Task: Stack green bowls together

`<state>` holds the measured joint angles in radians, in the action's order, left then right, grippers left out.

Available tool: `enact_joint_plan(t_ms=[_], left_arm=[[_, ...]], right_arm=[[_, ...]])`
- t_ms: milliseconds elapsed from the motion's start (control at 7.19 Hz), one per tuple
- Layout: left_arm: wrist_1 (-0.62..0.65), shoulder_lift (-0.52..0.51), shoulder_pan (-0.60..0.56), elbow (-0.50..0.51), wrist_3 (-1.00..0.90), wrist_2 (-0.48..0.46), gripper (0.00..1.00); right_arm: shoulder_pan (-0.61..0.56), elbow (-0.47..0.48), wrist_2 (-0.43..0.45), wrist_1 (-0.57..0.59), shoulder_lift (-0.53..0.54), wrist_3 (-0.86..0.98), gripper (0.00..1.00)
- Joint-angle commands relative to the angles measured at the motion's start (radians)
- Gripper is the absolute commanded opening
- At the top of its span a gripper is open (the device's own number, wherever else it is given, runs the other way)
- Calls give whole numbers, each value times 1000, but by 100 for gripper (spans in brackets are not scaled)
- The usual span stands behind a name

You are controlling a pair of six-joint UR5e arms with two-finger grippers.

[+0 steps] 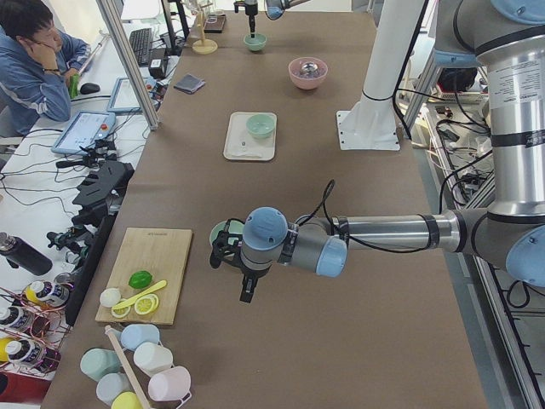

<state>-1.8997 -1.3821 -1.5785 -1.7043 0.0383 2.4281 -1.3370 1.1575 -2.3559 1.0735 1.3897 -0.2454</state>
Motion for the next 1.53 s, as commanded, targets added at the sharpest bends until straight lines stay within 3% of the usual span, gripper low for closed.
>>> enact_joint_plan(t_ms=[0,139,278,557,835,974,1113,1391], left_arm=[[-1,0,0,0,2,0,97],[-1,0,0,-1,2,2,97],[-8,0,0,-5,26,2,97],[-16,-5,71,0,122,-10,97],[-86,-35,202,3,347,-29,98],[-126,-58,283,8,459,-135,98],[-143,-83,329,34,498,-179,98],[-144,-181,368,119,544,-170,92]], right_arm=[[2,-13,0,2,2,-8,47],[2,-13,0,2,2,-6,15],[2,-4,-3,0,2,-8,0],[2,68,-14,12,-18,-65,0],[54,207,-60,23,-38,-324,0],[99,276,-54,35,-41,-392,0],[164,347,-46,45,-64,-535,0],[270,454,-36,68,-127,-800,0]])
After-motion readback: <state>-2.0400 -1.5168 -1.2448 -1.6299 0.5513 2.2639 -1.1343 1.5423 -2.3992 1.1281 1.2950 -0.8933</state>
